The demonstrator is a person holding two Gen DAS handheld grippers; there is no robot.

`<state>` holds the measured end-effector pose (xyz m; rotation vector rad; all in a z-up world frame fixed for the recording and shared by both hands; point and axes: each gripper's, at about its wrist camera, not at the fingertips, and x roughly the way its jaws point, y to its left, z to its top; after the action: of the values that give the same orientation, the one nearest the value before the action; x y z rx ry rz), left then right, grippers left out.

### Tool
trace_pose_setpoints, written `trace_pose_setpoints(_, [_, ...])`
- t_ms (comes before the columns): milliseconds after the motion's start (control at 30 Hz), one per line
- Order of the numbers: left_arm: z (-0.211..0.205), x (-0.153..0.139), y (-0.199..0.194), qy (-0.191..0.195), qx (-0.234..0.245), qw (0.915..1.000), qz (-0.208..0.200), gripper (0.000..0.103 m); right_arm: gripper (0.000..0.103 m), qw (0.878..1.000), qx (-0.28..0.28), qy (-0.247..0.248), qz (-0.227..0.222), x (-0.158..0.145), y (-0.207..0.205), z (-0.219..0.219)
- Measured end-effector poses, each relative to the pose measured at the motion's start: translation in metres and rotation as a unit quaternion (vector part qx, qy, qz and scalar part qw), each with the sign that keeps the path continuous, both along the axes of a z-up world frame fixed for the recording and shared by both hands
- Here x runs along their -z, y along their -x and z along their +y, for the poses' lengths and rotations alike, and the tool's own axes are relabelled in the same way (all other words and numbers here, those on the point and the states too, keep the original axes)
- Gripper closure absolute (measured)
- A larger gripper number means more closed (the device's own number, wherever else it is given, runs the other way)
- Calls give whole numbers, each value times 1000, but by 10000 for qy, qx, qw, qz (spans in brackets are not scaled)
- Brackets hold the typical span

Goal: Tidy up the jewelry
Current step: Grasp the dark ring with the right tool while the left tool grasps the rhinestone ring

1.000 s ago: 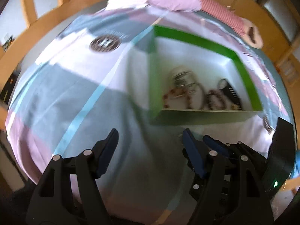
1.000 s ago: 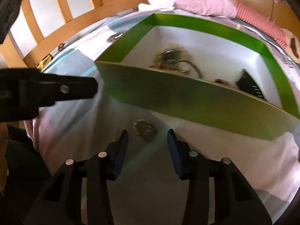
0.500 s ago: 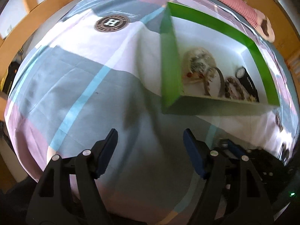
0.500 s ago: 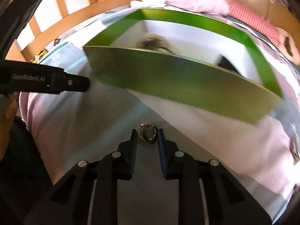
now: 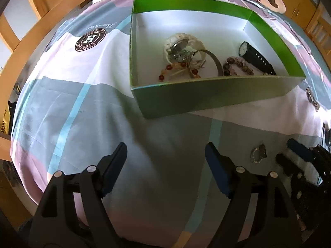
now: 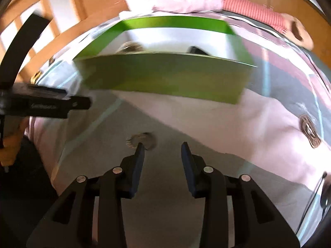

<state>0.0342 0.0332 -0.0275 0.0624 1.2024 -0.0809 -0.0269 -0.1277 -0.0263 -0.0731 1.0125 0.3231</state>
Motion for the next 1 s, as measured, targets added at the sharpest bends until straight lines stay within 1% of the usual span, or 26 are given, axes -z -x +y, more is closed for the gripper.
trace_pose_setpoints(33, [0, 1, -1, -19, 2, 10000, 16, 25, 66, 10000, -63, 55, 24, 3, -1, 5])
trace_pose_setpoints(100, [0, 2, -1, -41, -7, 10000, 32, 25, 66, 9996, 55, 243, 98, 12, -8, 8])
trace_pose_setpoints(233, [0, 4, -2, -59, 14, 10000, 34, 25, 66, 9969, 761, 214, -4, 12, -20, -15])
trace_pose_setpoints(300, [-3, 4, -1, -46, 95, 9999, 17, 25, 66, 9958, 892, 188, -5, 11, -22, -24])
trace_pose_setpoints(333, [-8, 4, -1, -30, 186, 9998, 10, 25, 66, 9960, 877, 168, -1, 11, -21, -27])
trace_pose_setpoints(400, [-21, 5, 2, -26, 416, 9991, -6, 25, 66, 9979, 626, 159, -21, 9, -18, -24])
trace_pose_setpoints(467, [-39, 7, 7, -192, 720, 9972, -101, 25, 66, 9995, 222, 243, -15, 8, -16, -11])
trace_pose_setpoints(533, [-52, 8, 11, -449, 862, 9951, -209, 25, 66, 9991, -107, 417, 31, 12, -19, 6])
trace_pose_setpoints(567, [-53, 9, 11, -500, 861, 9948, -216, 25, 66, 9988, -141, 476, -1, 14, -21, 10])
trace_pose_setpoints(633, [-48, 9, 11, -462, 733, 9961, -179, 25, 66, 9987, -107, 483, -106, 16, -28, 13])
trace_pose_setpoints(733, [-31, 10, 6, -164, 410, 9990, -23, 25, 66, 9992, 372, 34, -128, 18, -46, 0])
trace_pose_setpoints(767, [-27, 11, 5, -108, 345, 9993, 20, 25, 66, 9988, 482, -33, -127, 18, -49, -4])
trace_pose_setpoints(800, [-26, 12, 4, -89, 300, 9995, 43, 25, 66, 9978, 643, -79, -131, 19, -52, -11])
trace_pose_setpoints(833, [-26, 11, 4, -101, 304, 9995, 39, 25, 71, 9972, 729, -117, -120, 20, -54, -15])
trace_pose_setpoints(867, [-27, 11, 4, -122, 337, 9994, 27, 25, 72, 9959, 879, -189, -85, 18, -54, -23])
trace_pose_setpoints(900, [-28, 11, 5, -137, 374, 9992, 21, 25, 72, 9949, 988, -171, -85, 17, -52, -27])
trace_pose_setpoints(933, [-30, 12, 5, -153, 400, 9991, 19, 25, 72, 9946, 1026, -123, -122, 14, -51, -29])
trace_pose_setpoints(1000, [-32, 13, 5, -196, 405, 9990, 13, 25, 70, 9967, 767, -161, -202, 9, -47, -26])
